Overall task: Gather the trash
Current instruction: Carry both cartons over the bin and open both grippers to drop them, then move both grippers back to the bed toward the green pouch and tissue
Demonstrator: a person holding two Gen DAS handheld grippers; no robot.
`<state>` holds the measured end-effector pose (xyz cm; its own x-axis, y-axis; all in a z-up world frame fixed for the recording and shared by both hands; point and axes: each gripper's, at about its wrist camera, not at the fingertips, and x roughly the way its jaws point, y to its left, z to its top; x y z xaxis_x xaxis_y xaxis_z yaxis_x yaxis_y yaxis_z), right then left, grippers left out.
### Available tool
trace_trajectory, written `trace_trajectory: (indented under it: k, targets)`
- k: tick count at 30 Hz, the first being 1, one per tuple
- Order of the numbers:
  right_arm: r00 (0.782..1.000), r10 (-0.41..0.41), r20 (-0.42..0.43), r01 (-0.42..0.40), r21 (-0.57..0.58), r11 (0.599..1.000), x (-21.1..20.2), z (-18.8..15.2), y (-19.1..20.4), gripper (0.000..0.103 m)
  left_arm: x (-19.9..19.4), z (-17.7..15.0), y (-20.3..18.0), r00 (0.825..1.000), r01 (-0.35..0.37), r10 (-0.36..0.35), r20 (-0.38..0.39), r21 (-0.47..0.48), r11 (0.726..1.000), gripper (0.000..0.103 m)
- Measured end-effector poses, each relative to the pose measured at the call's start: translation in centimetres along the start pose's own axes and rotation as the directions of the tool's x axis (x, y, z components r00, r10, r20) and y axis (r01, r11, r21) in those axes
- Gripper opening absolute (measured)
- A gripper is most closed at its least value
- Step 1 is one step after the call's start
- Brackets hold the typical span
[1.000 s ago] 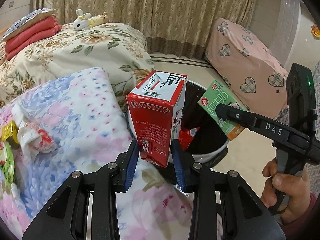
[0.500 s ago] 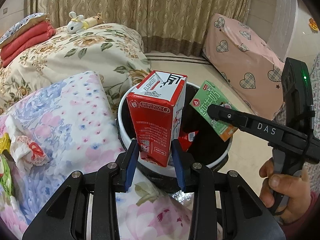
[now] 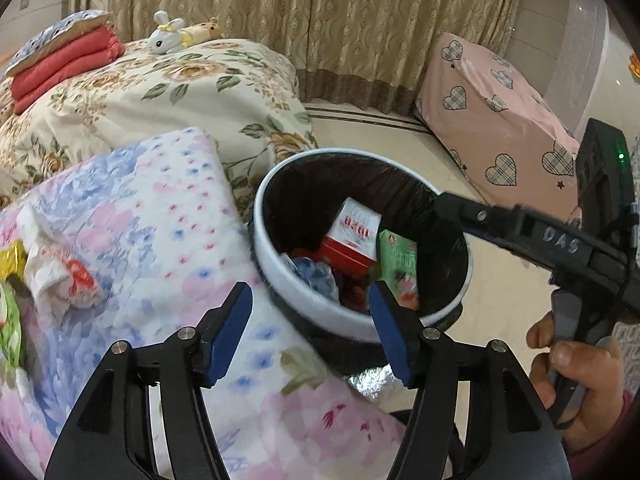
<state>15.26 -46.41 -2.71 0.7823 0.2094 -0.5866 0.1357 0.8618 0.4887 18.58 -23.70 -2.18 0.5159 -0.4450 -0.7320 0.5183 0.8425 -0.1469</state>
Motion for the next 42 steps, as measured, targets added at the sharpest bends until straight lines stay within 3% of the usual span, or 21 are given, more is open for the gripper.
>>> trace_trajectory:
  k: [4,9,21,32,42]
  targets:
    - [1.0,0.003,0.013,-0.002,-0.017,1.0,-0.4,-0.4,0.9,0.063,-0.8,-1.7,1.3,1.0,-0.004,0.003,-0.004,-0.043,0.999,0.063]
    - [1.0,0.02,0.013,-0.019,-0.037,0.999,-0.6,-1.5,2.5,0.075,-2.1,-3.8,3.6,0.999,-0.031,0.031,-0.008,-0.101,0.994,0.064]
    - [0.997,0.071,-0.035,-0.075,-0.125,0.989,0.2,-5.3,7.8,0.084,-6.3,-7.7,9.7,0.991,-0.124,0.133,0.023,-0.232,0.965,0.067]
    - [0.986,0.132,-0.104,-0.15,-0.189,0.971,1.8,-8.4,12.8,0.084,-9.0,-10.8,14.5,0.977,-0.192,0.212,0.024,-0.334,0.923,0.069]
    - [0.971,0.172,-0.169,-0.208,-0.224,0.952,4.0,-9.5,16.0,0.087,-9.9,-11.7,17.9,0.961,-0.252,0.278,0.008,-0.395,0.883,0.078]
